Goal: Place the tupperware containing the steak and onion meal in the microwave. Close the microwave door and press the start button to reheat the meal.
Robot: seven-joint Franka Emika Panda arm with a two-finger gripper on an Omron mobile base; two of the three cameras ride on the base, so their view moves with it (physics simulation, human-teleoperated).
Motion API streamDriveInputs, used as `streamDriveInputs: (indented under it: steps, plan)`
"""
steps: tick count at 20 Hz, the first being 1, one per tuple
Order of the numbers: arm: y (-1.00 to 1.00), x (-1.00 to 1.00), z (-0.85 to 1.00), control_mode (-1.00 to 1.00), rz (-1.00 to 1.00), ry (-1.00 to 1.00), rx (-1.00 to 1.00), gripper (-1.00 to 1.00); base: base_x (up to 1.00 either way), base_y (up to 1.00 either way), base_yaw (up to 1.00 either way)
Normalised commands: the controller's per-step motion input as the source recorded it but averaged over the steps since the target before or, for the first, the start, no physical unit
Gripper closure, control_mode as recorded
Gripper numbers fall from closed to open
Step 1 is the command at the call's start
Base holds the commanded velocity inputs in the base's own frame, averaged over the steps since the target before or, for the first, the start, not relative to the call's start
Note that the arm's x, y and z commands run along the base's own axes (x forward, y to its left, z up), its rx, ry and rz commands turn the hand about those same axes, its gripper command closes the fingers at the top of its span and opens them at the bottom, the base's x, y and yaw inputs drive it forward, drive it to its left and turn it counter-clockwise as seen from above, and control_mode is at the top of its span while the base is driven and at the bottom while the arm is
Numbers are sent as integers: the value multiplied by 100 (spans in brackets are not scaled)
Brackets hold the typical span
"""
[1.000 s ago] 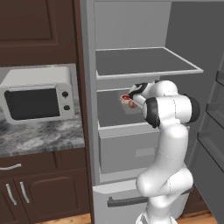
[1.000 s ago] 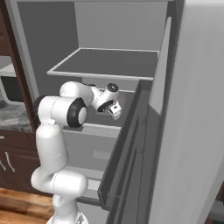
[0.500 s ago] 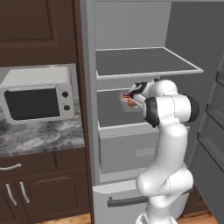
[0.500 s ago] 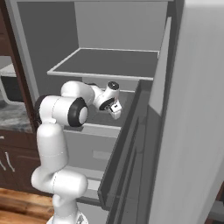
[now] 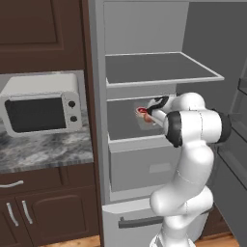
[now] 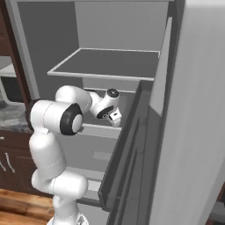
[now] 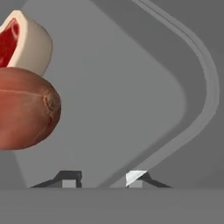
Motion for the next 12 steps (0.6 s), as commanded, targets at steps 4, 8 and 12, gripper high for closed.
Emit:
streamDriveInputs:
  steps: [4,8,12]
  plan:
    - [0,-100,-1,-100,0,-1,-1,100,0,0,0]
    - [0,-100,0,-100,0,0,-6,100,0,0,0]
    - [2,-100,19,-100,0,0,-6,100,0,0,0]
